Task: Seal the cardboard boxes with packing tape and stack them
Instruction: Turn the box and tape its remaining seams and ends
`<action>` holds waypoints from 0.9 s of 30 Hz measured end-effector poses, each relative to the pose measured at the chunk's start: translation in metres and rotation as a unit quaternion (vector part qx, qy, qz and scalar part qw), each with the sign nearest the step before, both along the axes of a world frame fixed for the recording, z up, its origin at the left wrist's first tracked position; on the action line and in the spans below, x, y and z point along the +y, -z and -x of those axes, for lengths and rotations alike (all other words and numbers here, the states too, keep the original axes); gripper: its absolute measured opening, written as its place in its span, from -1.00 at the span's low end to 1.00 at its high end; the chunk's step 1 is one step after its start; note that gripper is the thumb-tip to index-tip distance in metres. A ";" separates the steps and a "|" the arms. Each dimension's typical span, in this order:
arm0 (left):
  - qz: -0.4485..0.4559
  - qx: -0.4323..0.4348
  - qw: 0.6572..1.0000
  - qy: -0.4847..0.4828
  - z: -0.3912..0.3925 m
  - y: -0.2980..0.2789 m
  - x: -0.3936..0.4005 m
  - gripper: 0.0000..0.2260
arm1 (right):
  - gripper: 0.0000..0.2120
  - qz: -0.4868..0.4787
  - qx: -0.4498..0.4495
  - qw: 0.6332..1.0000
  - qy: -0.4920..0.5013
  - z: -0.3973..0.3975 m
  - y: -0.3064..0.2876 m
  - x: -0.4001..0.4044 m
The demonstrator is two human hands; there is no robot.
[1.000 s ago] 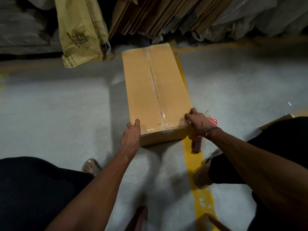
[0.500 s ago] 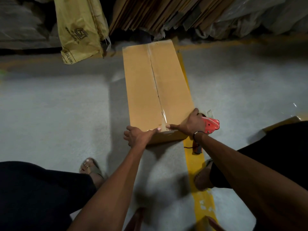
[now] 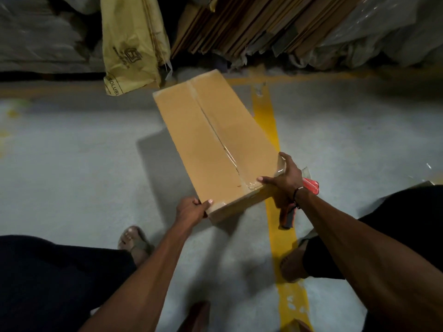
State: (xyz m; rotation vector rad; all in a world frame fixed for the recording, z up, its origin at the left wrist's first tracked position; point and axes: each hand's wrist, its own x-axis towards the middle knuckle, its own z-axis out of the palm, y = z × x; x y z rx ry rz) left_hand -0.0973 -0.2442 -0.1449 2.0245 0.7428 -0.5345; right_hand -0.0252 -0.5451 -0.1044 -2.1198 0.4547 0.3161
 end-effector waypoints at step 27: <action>-0.182 -0.118 0.971 -0.096 -0.130 -0.044 0.189 -0.06 | 0.38 -0.047 0.010 0.997 -0.059 -0.096 0.040 -0.014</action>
